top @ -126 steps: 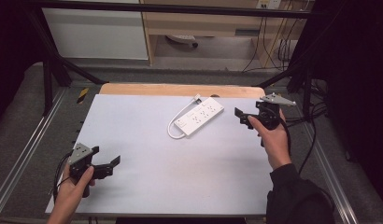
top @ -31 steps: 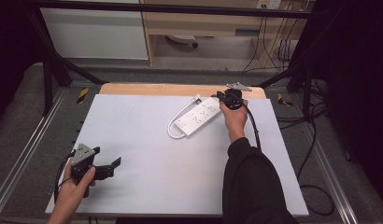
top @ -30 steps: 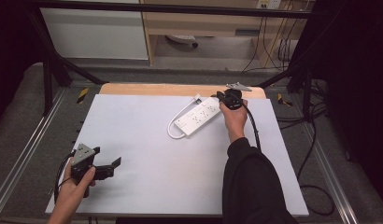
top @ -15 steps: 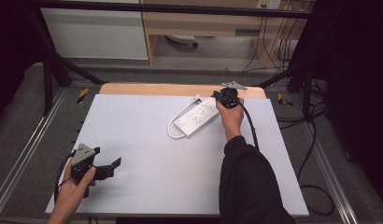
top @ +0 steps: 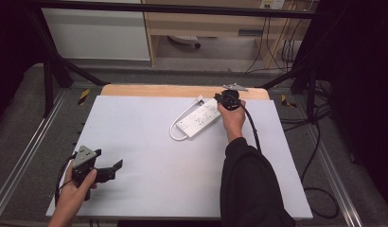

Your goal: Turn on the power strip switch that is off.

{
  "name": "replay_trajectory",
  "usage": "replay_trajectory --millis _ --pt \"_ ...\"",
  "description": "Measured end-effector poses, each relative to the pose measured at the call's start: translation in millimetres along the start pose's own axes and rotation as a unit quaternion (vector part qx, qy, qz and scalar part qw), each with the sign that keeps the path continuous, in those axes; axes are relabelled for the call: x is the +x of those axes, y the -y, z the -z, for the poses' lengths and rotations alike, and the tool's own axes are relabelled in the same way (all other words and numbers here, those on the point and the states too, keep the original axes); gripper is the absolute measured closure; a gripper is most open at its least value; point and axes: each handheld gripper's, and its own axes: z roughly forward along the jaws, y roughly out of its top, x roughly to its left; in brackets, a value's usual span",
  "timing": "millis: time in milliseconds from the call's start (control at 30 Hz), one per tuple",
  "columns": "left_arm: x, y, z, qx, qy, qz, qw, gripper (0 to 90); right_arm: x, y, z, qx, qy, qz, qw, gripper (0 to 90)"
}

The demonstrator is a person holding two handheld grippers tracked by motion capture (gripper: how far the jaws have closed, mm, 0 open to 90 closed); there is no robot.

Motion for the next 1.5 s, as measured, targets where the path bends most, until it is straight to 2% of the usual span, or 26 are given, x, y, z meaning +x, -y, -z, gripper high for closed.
replay_trajectory --millis 1500 --pt "-0.2 -0.1 0.1 0.001 0.0 -0.003 1.0 6.0 14.5 18.1 -20.9 0.03 -0.013 0.004 0.9995 90.0"
